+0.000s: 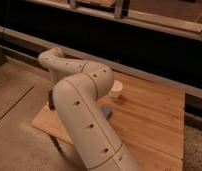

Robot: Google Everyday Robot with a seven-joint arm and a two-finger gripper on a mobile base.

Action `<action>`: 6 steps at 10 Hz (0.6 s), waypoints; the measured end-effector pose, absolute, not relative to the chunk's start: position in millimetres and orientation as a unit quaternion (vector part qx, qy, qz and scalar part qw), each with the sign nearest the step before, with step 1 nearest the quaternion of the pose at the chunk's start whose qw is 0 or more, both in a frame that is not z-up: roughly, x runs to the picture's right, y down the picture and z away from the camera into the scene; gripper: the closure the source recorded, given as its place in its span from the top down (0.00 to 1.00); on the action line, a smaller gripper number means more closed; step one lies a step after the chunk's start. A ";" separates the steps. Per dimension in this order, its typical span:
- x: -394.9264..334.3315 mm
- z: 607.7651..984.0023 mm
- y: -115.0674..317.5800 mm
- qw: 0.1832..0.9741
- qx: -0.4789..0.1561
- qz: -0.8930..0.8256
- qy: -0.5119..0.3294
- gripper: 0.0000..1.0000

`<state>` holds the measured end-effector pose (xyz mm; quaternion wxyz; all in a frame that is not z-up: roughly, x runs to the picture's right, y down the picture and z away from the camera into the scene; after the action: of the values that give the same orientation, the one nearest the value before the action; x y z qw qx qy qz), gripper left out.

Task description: Push the eraser across the table

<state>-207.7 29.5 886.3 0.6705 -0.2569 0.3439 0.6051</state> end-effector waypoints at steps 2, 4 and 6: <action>-225.4 882.9 20.1 0.684 -0.251 0.596 0.337 0.65; -240.2 883.1 21.1 0.692 -0.252 0.587 0.338 0.65; -249.0 886.2 25.1 0.692 -0.257 0.582 0.341 0.65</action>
<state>-249.0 25.1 886.2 0.6924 -0.2565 0.3411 0.5817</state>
